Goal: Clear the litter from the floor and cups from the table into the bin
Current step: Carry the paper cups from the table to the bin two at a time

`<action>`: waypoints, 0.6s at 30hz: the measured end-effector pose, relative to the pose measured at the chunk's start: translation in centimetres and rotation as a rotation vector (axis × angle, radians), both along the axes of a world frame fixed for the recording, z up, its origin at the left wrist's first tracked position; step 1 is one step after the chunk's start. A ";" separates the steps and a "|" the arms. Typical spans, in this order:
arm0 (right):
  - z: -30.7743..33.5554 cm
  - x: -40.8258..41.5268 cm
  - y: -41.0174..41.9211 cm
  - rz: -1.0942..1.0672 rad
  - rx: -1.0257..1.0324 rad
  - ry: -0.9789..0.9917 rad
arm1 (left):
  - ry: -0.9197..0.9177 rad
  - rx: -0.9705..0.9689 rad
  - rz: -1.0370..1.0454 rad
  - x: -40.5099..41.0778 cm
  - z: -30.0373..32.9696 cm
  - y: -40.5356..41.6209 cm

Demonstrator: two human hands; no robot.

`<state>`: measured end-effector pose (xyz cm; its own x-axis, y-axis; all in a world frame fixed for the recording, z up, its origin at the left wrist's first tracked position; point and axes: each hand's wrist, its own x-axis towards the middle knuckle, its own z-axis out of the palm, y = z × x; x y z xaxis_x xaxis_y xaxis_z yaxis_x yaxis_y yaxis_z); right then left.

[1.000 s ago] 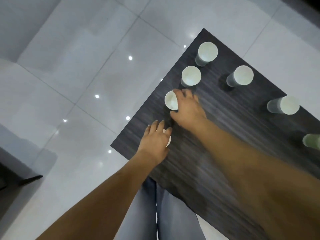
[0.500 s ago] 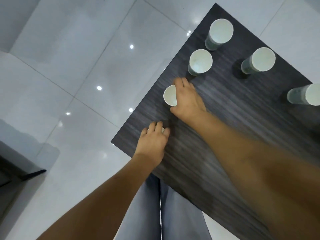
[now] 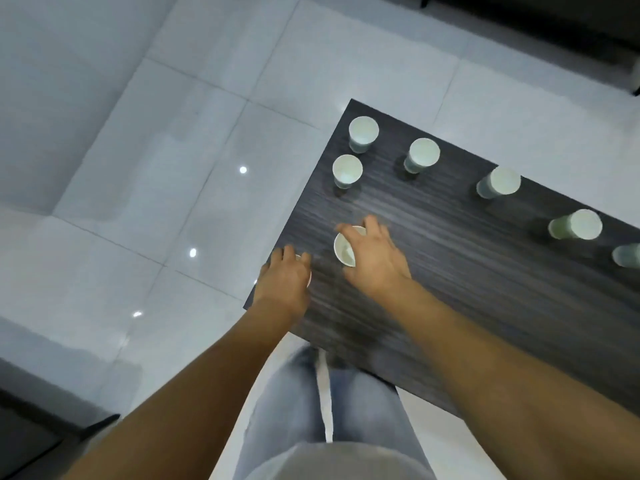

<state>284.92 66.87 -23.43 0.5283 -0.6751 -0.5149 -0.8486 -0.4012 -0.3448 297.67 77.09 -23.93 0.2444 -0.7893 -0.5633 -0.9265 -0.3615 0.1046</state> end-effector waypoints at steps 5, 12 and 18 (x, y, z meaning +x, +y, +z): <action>5.4 -4.9 7.1 -0.136 -0.015 0.057 | 0.049 -0.031 -0.154 -2.0 6.0 1.1; 10.2 -11.6 19.1 -0.412 -0.033 0.098 | 0.082 0.000 -0.473 -7.9 12.1 6.2; 13.5 -19.1 28.0 -0.715 -0.097 0.099 | 0.053 0.011 -0.824 -17.2 15.6 10.1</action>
<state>265.78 94.85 -9.98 -0.1052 -0.8827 -0.4579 -0.9398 0.2387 -0.2443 280.48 87.17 -8.37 -0.4374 -0.6982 -0.5668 -0.8891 0.4305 0.1559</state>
